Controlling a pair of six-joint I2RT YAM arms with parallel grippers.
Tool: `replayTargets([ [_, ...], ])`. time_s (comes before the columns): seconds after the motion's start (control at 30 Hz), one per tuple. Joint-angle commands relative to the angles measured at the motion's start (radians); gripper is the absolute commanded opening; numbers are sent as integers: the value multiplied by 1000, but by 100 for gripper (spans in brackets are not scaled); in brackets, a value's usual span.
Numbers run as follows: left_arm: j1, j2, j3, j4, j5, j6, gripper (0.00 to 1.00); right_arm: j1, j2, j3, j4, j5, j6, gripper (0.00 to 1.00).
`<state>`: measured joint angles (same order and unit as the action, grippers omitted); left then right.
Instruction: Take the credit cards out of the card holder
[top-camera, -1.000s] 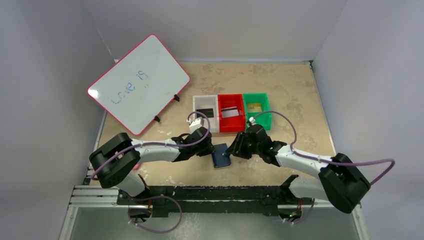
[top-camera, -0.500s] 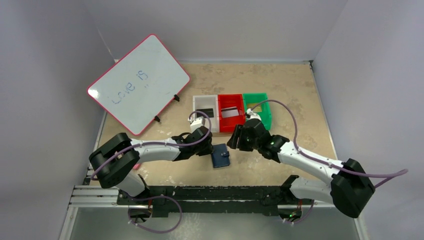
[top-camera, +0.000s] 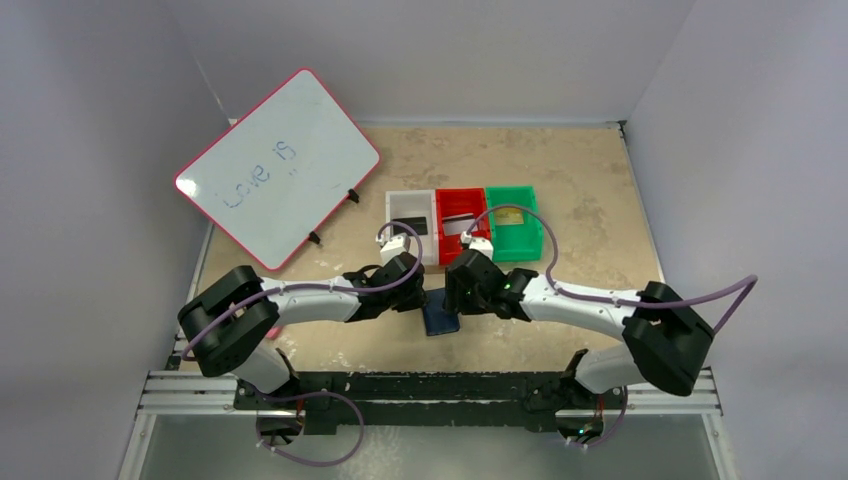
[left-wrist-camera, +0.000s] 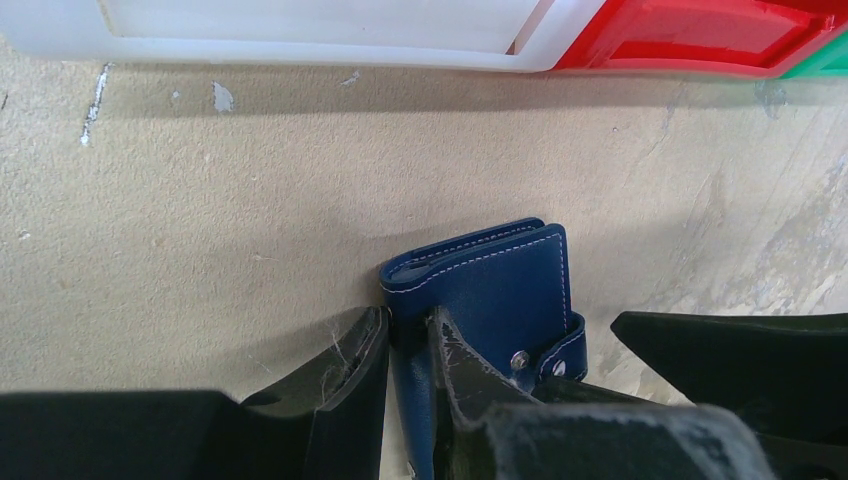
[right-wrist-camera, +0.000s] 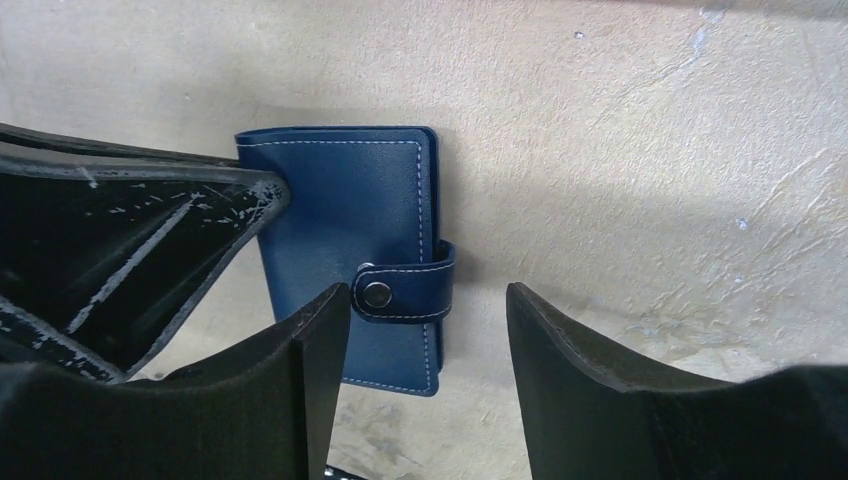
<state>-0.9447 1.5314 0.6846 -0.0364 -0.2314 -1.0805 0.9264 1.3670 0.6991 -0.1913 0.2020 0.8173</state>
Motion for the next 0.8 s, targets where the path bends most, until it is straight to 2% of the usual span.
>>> replayTargets([
  [0.0,3,-2,-22,-122,-17,42,12,26,21,57,-42,70,-31,62],
  [0.23,4,-1,-19,-122,-13,41,12,46,87,100,-49,95,-52,64],
  [0.33,4,-2,-15,-132,-15,42,12,46,105,111,-140,152,-10,62],
  [0.53,3,-7,-17,-145,-24,42,12,44,56,86,-202,226,20,48],
  [0.7,4,-6,-11,-151,-25,44,13,23,5,74,-184,195,35,42],
  [0.77,3,-4,-7,-154,-25,46,13,0,4,57,-153,171,29,33],
])
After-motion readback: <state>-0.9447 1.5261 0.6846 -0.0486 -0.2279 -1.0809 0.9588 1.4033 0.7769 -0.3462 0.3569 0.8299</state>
